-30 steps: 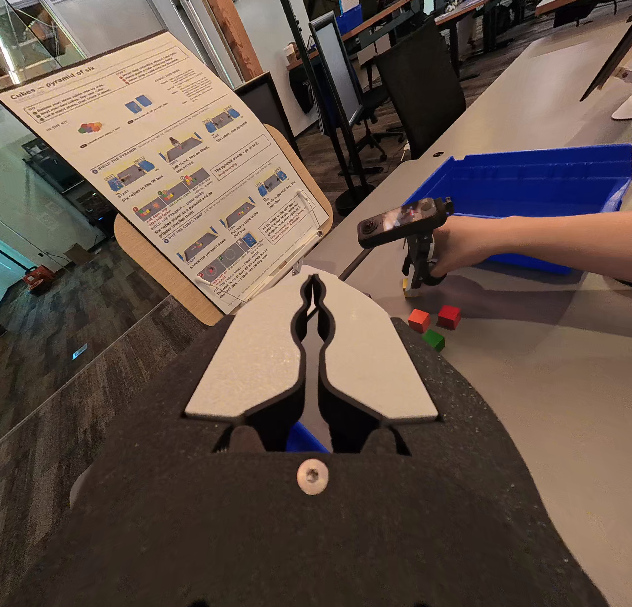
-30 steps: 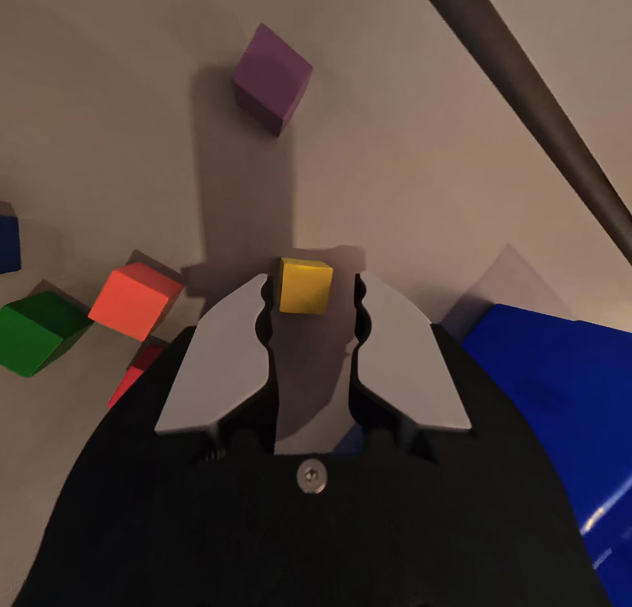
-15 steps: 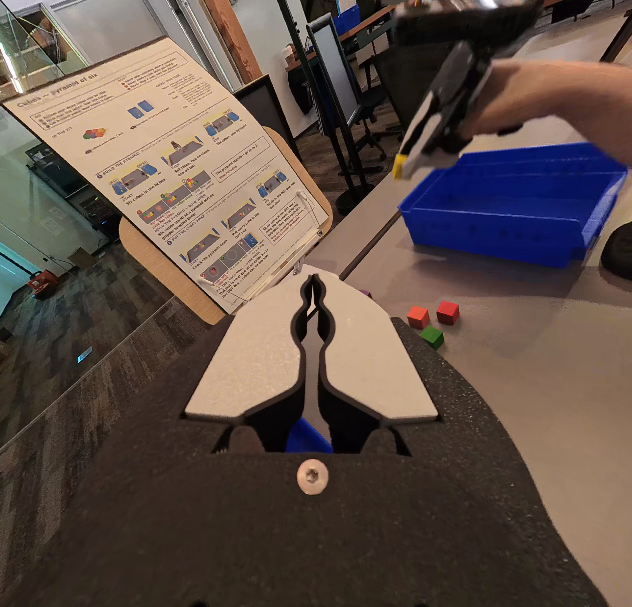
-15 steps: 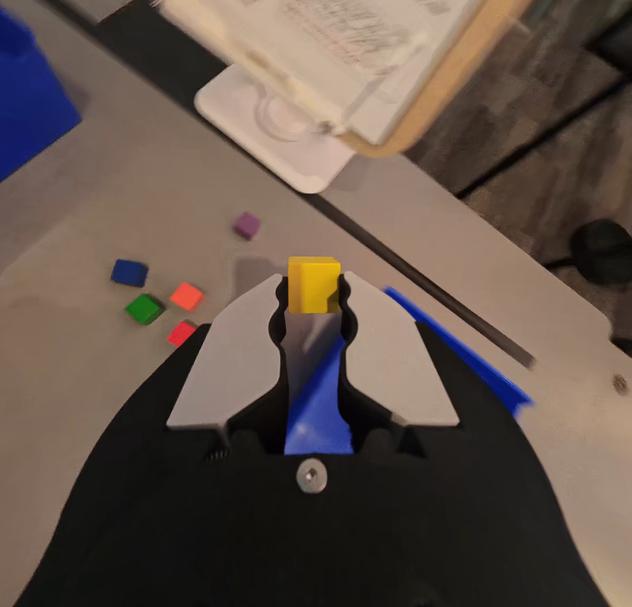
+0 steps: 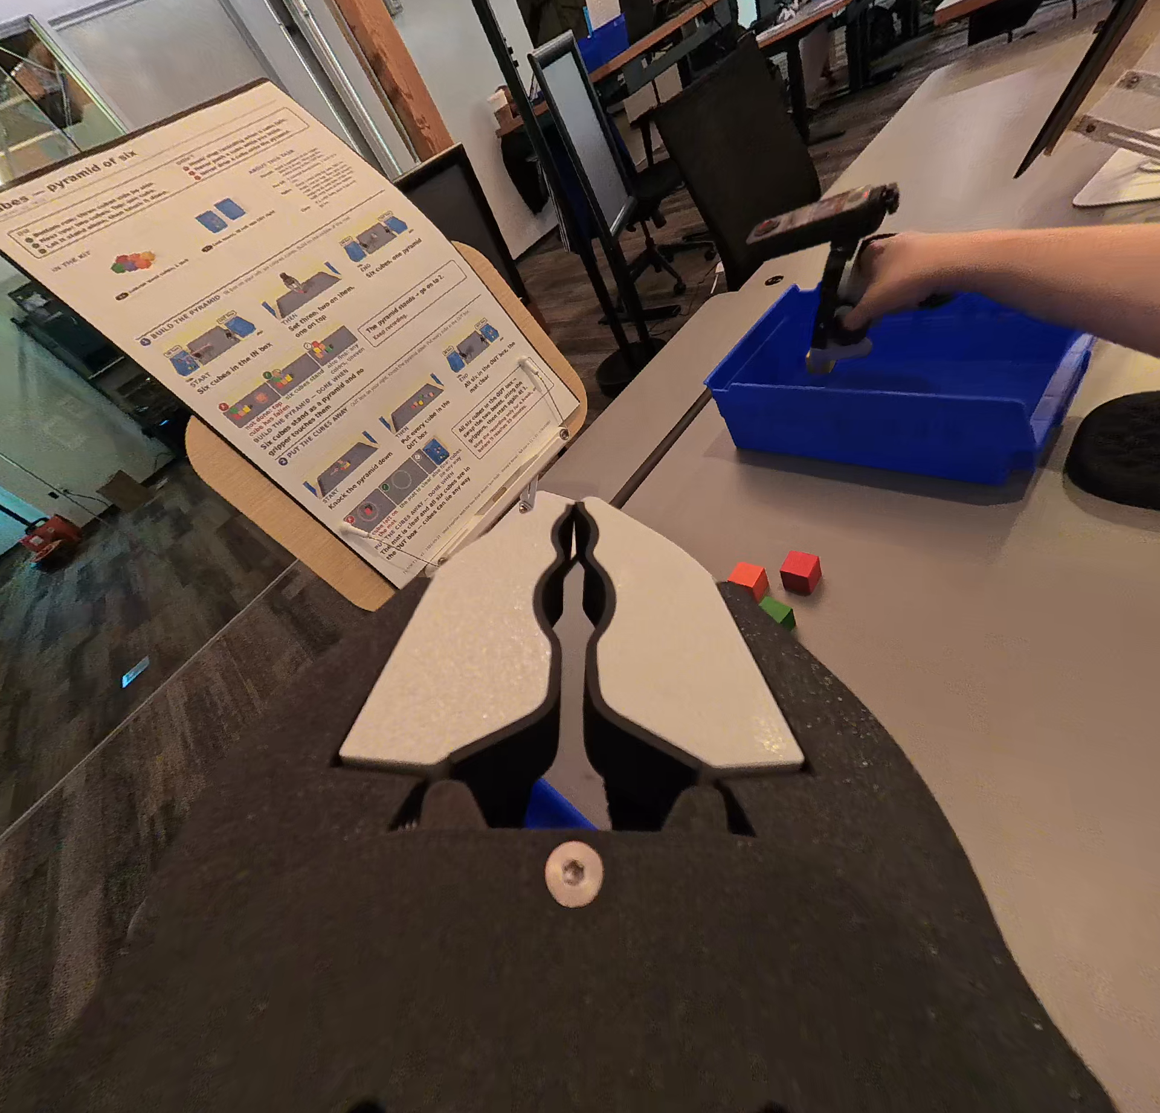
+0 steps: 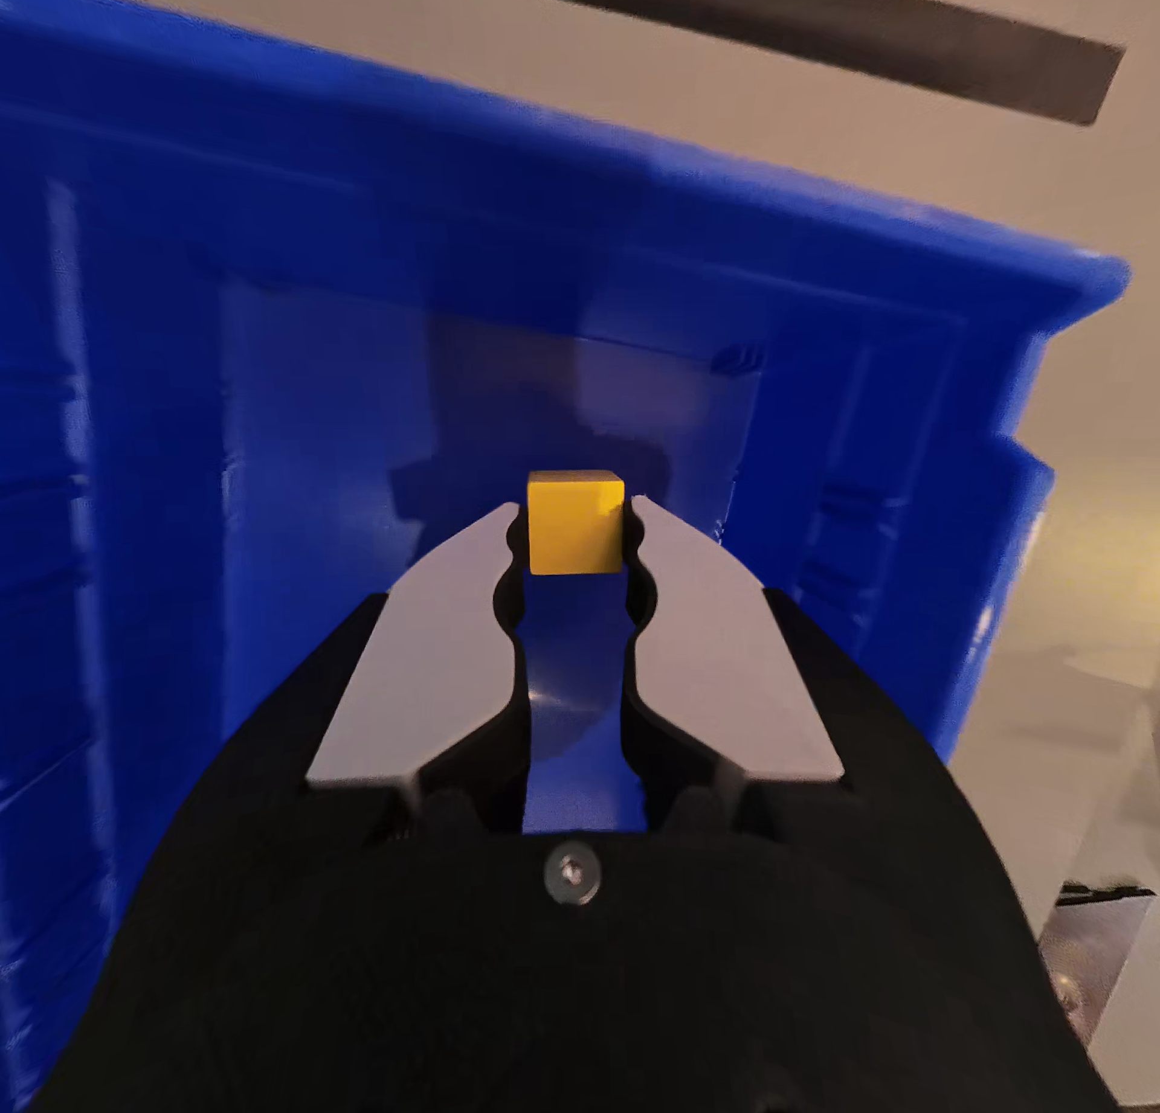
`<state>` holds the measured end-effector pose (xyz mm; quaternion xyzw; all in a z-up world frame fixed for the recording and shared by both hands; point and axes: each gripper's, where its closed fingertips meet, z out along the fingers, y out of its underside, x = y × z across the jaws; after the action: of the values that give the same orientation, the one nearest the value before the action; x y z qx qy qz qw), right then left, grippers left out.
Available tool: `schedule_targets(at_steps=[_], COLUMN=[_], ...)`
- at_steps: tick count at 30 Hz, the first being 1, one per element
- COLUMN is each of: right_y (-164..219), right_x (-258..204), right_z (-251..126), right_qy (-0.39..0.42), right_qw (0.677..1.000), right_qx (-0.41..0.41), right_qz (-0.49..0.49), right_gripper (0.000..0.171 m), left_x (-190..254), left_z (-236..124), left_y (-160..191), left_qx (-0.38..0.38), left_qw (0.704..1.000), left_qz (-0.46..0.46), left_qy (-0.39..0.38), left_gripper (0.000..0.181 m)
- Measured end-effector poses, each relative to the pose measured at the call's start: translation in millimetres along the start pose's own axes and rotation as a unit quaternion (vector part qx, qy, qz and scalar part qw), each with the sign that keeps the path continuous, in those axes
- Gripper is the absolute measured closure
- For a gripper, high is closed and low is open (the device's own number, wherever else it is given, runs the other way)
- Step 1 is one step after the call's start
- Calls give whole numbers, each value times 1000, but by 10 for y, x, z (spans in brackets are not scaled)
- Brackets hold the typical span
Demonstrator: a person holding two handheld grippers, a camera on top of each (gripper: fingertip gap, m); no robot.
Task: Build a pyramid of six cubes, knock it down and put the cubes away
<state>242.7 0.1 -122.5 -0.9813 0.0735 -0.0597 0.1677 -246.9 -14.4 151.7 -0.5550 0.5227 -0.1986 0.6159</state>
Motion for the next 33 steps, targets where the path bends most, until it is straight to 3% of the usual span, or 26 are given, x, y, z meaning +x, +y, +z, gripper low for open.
schedule_targets(at_steps=[11, 13, 16, 18, 20, 23, 26, 30, 33], right_y=[141, 156, 60, -184, -434, -451, -106, 278, 449], right_x=[71, 93, 40, -136, -557, -1563, -2306, -2640, -2829], right_z=[215, 209, -12, -429, -968, -1468, -1295, -754, -556], right_qy=[10, 11, 1, -6, -26, -96, -157, -157, -183], right_qw=[1000, 1000, 1000, 995, 975, 907, 844, 792, 764], right_qx=[-19, -17, 18, 99, 186, 242, 177, 82, 66], right_qz=[17, 23, 17, -22, -119, -331, -482, -584, -615], right_gripper=[141, 133, 124, 125, 126, 127, 128, 137, 137], left_x=[49, 51, 34, 8, -30, -82, -128, -153, -158], left_z=[58, 52, 25, -9, -45, -83, -117, -186, -220], left_y=[66, 77, 71, 58, 52, 56, 97, 115, 110], left_qx=[-20, -23, -22, -18, -14, -9, -14, -13, -9], left_qw=[1000, 1000, 1000, 1000, 1000, 1000, 1000, 1000, 1000], left_qz=[9, 9, 9, 7, 2, -10, -13, -18, -23], left_qy=[11, 12, 7, 2, -4, -8, -15, -19, -17], left_gripper=[181, 181, 181, 181, 181, 181, 181, 181, 181])
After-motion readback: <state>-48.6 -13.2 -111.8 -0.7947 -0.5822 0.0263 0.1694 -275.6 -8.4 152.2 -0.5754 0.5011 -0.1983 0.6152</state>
